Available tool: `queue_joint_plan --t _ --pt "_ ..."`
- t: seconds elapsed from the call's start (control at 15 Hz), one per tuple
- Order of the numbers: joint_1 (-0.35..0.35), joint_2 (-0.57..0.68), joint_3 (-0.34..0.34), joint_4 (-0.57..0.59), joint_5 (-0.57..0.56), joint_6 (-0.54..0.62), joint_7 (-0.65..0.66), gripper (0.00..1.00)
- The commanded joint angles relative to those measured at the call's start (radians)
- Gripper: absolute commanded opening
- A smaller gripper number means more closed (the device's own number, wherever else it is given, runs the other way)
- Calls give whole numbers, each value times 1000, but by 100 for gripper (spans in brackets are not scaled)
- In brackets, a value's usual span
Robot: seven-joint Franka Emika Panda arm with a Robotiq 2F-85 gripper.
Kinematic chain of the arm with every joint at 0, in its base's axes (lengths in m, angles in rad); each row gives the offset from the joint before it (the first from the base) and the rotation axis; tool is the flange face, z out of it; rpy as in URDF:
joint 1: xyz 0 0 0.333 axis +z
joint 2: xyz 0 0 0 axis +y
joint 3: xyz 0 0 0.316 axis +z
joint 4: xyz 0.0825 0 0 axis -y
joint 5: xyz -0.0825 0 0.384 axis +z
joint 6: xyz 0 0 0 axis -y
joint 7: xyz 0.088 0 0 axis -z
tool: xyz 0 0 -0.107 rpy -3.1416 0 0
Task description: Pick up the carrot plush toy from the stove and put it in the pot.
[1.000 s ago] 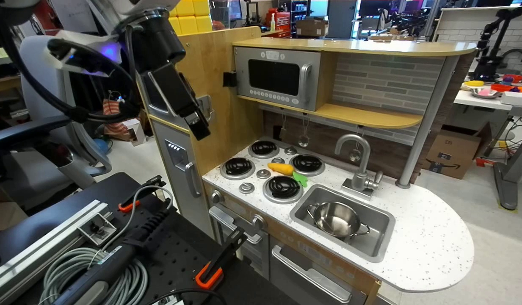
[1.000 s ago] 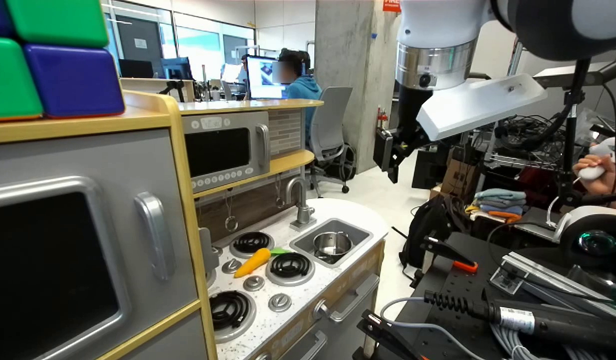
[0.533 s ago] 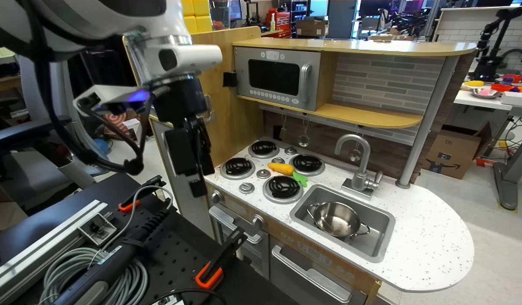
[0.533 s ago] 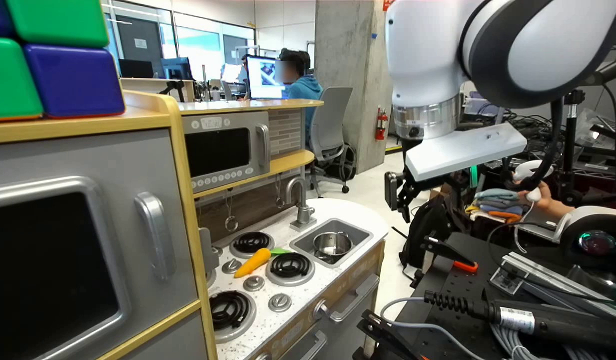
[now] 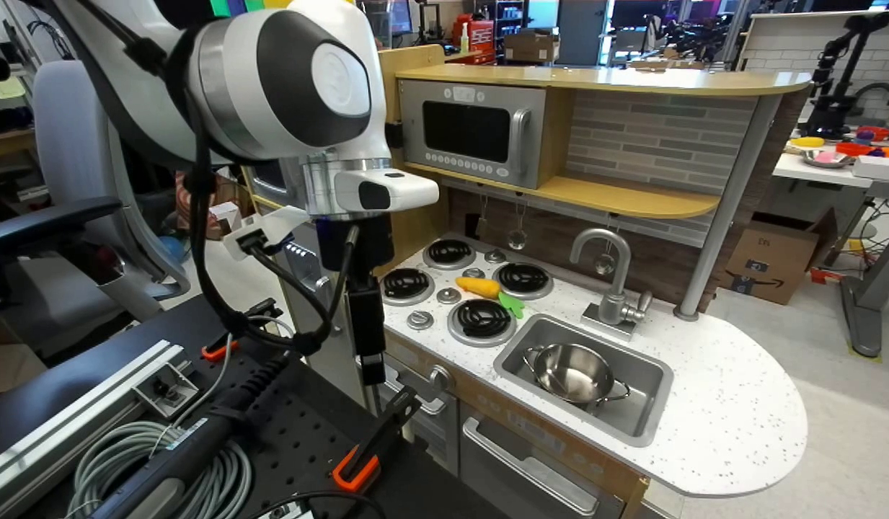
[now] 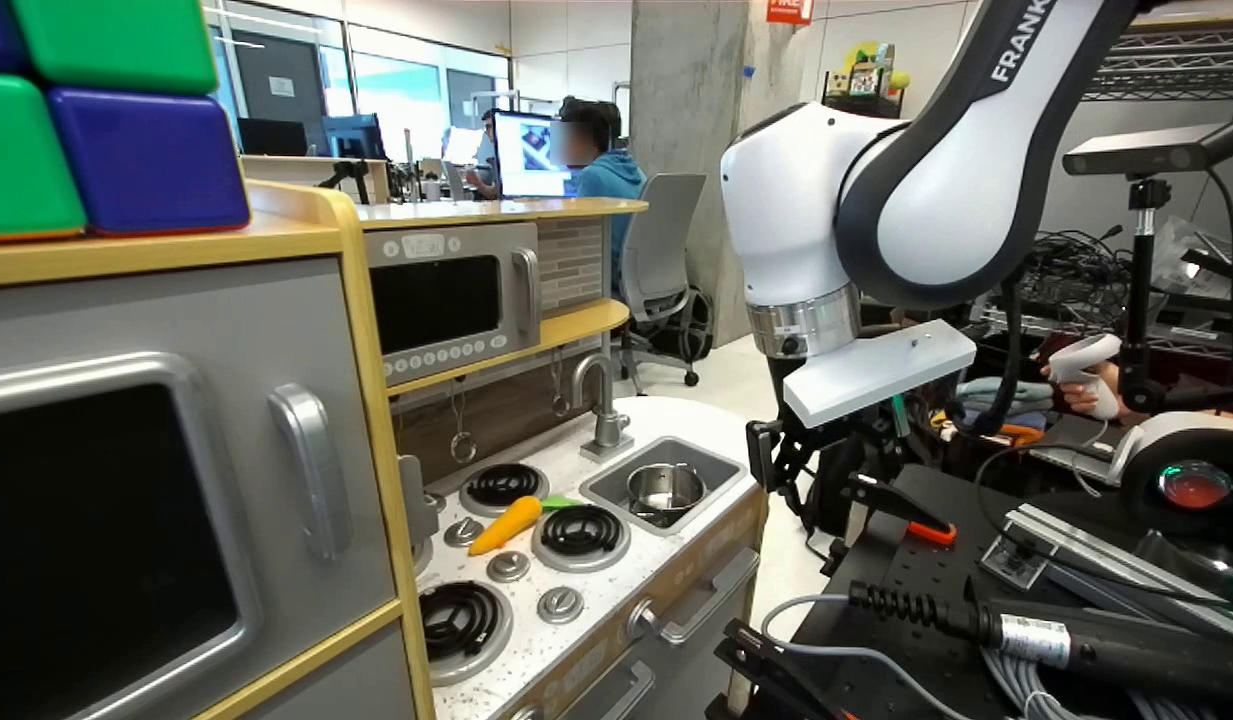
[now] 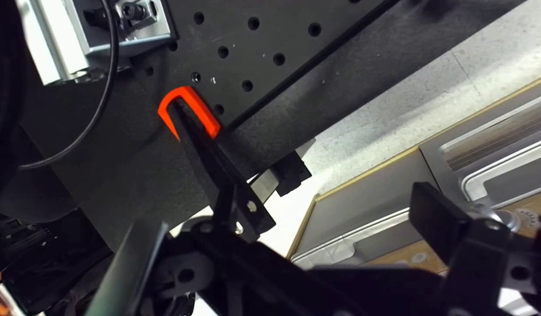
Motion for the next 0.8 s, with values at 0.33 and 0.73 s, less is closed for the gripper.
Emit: queue_joint_plan --t 0.33,0.73 --pt "94 -4 -86 0 37 9 -29 100" --pt "97 0 -108 -26 -25 57 4 100"
